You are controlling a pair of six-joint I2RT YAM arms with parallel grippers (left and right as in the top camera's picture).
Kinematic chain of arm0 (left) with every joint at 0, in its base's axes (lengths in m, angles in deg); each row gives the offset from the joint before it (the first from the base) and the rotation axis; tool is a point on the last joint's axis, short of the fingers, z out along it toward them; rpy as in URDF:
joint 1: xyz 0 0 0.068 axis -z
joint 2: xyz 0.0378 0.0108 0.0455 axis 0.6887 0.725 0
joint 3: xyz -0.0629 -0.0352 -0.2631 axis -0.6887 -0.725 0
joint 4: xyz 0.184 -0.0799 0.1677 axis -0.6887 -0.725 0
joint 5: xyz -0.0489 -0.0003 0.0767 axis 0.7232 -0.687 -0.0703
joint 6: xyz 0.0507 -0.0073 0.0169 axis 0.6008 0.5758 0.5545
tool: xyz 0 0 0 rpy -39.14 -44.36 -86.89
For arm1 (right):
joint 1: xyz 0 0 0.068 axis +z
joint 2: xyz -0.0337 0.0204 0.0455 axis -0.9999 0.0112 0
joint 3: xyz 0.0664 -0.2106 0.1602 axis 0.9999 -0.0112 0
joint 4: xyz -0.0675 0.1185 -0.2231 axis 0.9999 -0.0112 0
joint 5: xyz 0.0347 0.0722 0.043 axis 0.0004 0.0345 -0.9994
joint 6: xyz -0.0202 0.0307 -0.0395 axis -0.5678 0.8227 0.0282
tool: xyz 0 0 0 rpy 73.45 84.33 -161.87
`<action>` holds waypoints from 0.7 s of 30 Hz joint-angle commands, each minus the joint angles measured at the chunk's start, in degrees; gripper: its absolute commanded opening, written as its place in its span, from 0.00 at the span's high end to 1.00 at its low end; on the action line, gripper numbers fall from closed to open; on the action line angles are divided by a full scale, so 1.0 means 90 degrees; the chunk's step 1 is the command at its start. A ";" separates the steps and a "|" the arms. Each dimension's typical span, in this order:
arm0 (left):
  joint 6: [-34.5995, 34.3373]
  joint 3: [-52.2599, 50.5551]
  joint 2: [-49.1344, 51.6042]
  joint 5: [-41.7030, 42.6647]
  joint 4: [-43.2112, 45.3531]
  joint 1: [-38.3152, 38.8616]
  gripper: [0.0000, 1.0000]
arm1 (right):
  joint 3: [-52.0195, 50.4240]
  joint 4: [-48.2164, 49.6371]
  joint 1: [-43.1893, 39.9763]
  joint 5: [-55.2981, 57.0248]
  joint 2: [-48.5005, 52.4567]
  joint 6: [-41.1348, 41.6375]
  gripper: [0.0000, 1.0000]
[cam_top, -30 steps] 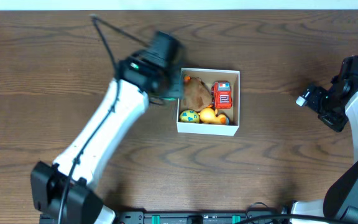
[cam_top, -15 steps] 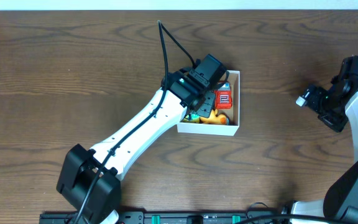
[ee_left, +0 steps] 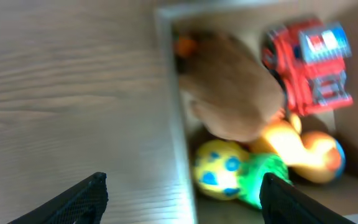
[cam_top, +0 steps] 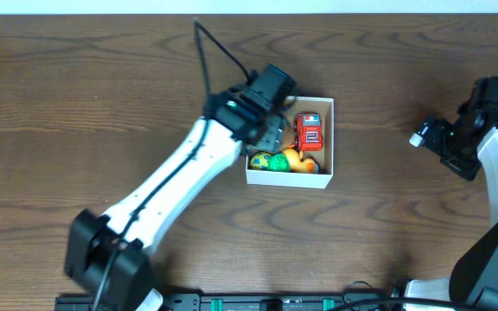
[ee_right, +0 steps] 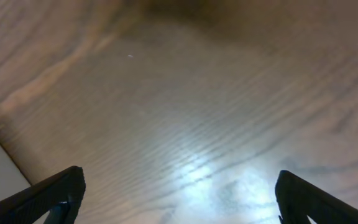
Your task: Pack container
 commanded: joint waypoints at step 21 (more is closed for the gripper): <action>0.0138 -0.0058 -0.1549 -0.0323 -0.0389 -0.3439 0.02 | 0.0520 0.1452 0.2169 0.1076 -0.1132 -0.0716 0.01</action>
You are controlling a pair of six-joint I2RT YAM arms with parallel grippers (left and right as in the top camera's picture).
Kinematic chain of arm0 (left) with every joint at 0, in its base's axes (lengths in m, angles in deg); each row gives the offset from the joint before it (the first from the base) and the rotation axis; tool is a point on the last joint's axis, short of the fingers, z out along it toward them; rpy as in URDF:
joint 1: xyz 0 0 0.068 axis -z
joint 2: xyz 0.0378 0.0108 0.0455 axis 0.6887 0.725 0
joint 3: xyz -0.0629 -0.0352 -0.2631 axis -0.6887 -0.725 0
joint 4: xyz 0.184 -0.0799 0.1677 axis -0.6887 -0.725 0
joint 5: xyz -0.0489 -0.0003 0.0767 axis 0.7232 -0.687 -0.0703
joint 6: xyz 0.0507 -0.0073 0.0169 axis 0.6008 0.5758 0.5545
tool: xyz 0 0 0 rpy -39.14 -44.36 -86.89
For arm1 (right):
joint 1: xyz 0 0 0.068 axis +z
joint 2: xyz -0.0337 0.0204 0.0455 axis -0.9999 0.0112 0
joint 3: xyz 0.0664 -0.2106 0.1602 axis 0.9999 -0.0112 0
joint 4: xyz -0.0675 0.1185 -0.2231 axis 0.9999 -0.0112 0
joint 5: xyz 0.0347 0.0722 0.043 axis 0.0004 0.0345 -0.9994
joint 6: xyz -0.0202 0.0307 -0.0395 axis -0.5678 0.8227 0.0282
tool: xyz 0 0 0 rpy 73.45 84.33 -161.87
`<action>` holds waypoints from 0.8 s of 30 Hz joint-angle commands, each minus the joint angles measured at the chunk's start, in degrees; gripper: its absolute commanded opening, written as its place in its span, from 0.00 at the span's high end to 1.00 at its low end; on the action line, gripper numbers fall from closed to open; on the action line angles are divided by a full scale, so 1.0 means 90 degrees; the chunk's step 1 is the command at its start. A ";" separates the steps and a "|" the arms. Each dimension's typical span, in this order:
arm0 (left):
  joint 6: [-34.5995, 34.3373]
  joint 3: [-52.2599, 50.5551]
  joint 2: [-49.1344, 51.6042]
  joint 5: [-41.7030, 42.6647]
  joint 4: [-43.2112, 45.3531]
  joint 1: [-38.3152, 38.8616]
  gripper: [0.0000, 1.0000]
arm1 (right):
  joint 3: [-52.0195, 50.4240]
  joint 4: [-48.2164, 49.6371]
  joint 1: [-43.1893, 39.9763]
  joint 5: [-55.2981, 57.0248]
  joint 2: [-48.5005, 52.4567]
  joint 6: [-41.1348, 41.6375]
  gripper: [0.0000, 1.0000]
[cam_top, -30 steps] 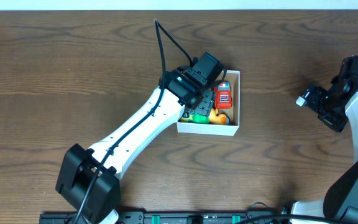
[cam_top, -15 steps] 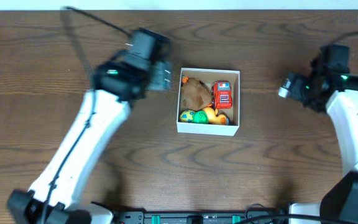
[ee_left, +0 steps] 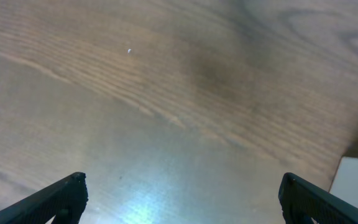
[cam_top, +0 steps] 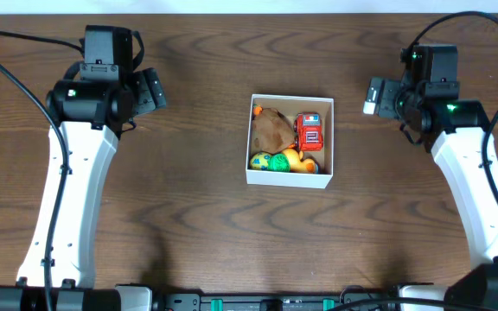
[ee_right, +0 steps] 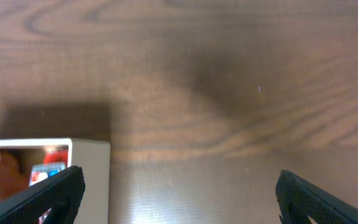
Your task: Pack container
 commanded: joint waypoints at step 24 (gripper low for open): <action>0.0491 -0.4874 -0.7907 0.0391 0.1107 0.0573 0.02 | -0.4408 -0.0719 0.0605 0.2123 -0.7431 0.1746 0.01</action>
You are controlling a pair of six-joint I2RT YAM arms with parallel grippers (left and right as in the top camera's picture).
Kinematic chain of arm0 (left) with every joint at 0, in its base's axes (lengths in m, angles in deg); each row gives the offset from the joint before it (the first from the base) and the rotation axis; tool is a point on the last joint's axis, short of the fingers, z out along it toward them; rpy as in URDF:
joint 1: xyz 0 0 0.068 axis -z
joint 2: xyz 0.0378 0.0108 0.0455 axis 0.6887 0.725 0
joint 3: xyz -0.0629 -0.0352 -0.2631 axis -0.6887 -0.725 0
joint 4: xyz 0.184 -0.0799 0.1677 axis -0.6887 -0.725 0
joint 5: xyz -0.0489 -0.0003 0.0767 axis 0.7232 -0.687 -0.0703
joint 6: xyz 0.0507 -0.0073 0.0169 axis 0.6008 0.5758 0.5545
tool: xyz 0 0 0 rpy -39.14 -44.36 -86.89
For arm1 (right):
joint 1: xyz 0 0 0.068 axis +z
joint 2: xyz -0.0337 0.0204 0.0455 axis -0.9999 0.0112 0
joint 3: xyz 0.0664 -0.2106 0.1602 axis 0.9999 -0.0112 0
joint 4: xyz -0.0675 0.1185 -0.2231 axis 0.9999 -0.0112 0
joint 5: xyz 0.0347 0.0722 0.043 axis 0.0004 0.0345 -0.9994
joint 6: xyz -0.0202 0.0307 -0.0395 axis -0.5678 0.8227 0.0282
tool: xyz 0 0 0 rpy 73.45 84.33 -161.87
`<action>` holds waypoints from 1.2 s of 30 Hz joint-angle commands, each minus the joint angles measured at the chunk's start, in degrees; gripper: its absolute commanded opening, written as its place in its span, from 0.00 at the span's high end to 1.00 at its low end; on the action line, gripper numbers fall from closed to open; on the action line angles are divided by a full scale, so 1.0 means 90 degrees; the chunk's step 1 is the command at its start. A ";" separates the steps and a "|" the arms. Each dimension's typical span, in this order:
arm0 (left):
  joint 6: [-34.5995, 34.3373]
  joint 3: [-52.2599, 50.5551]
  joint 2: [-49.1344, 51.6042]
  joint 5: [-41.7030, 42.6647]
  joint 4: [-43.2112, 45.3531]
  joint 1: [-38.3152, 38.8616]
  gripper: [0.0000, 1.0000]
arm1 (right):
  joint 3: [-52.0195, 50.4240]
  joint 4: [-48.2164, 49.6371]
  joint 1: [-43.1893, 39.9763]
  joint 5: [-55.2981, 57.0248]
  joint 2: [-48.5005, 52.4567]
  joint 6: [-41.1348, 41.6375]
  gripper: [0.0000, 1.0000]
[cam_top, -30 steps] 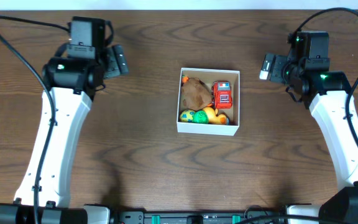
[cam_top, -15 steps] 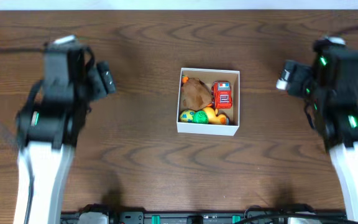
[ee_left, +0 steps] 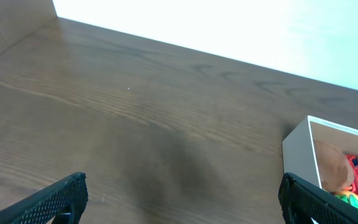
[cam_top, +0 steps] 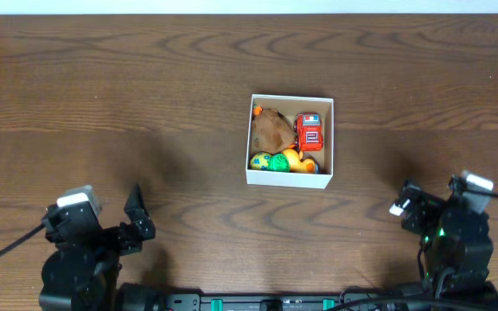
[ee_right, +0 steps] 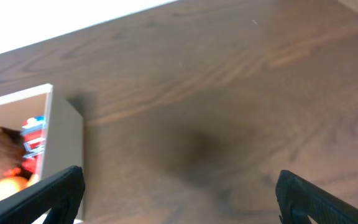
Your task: Pack container
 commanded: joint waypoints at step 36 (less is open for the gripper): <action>0.0512 -0.0175 0.0974 0.2050 0.0017 0.0019 0.02 | -0.0284 -0.0639 0.0056 0.0571 -0.0457 0.0522 0.01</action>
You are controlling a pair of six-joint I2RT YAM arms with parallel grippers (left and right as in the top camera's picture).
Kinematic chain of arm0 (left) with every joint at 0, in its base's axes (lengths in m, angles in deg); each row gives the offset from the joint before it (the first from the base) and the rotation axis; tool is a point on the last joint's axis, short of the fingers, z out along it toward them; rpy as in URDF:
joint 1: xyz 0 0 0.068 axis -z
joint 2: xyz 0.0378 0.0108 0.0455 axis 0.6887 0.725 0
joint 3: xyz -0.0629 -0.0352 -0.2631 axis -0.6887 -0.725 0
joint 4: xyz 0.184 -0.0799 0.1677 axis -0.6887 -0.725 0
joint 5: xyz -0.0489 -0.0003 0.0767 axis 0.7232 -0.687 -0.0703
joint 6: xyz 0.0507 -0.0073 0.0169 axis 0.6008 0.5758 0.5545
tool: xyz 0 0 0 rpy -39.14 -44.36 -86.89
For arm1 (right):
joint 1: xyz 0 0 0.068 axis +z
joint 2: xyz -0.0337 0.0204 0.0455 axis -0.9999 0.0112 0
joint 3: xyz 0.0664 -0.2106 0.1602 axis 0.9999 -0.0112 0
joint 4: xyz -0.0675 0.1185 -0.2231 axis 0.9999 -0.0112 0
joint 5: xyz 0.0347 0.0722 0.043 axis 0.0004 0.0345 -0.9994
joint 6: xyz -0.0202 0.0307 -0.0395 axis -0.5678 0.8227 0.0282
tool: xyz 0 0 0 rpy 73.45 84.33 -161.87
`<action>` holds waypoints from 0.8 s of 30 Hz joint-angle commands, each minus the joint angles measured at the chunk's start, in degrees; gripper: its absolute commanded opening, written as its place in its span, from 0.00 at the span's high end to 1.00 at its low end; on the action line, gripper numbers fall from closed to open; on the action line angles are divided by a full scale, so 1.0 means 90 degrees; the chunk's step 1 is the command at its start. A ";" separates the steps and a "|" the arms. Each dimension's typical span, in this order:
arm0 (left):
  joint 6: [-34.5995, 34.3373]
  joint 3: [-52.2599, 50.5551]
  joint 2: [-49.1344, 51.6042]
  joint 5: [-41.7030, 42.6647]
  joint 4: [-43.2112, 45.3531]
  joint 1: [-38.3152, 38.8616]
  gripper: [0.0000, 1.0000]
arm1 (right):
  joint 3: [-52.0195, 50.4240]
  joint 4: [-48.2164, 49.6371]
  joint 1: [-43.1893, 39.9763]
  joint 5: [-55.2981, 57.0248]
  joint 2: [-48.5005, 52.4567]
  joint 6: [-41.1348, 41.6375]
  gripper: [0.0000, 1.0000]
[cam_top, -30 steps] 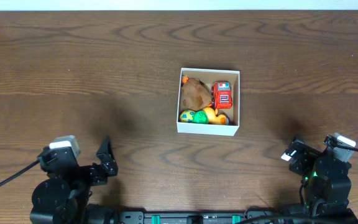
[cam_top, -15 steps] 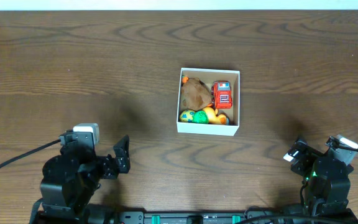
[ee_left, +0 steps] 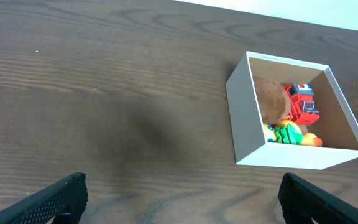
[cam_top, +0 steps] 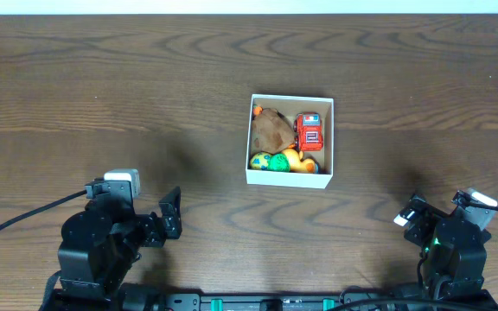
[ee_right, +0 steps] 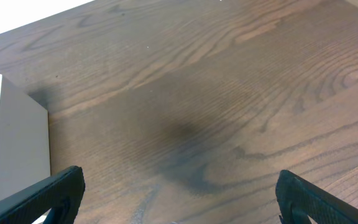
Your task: Pack container
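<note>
A white open box [cam_top: 326, 138] stands at the table's middle. Inside lie a brown plush [cam_top: 271, 129], a red toy truck [cam_top: 309, 132], a green-and-yellow spotted toy [cam_top: 269, 161] and an orange-yellow duck [cam_top: 296, 161]. The box [ee_left: 246, 124] and its toys also show in the left wrist view; only its white wall [ee_right: 14, 146] shows in the right wrist view. My left gripper [cam_top: 164, 226] is folded back at the near left, open and empty [ee_left: 180, 202]. My right gripper [cam_top: 411, 216] is folded back at the near right, open and empty [ee_right: 179, 199].
Dark wood-grain table [cam_top: 145, 95] all round the box. The table's far edge meets a white wall [cam_top: 249, 5]. Both arm bases sit at the front edge, with a black cable [cam_top: 15, 220] trailing left.
My left arm has shifted a little right and forward, and its camera now looks down on the box. The right arm has barely moved. The box and toys are unchanged.
First my left gripper was open over the box's left half, above the brown plush. Then both arms were raised to the far sides of the table. After that both were folded back at the front edge, where they are now.
</note>
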 commanded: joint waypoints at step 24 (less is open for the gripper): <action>0.0129 -0.0034 0.0017 0.0066 -0.0007 0.0019 0.02 | -0.2586 0.5115 -0.0440 -0.2178 -0.2072 -0.2939 0.01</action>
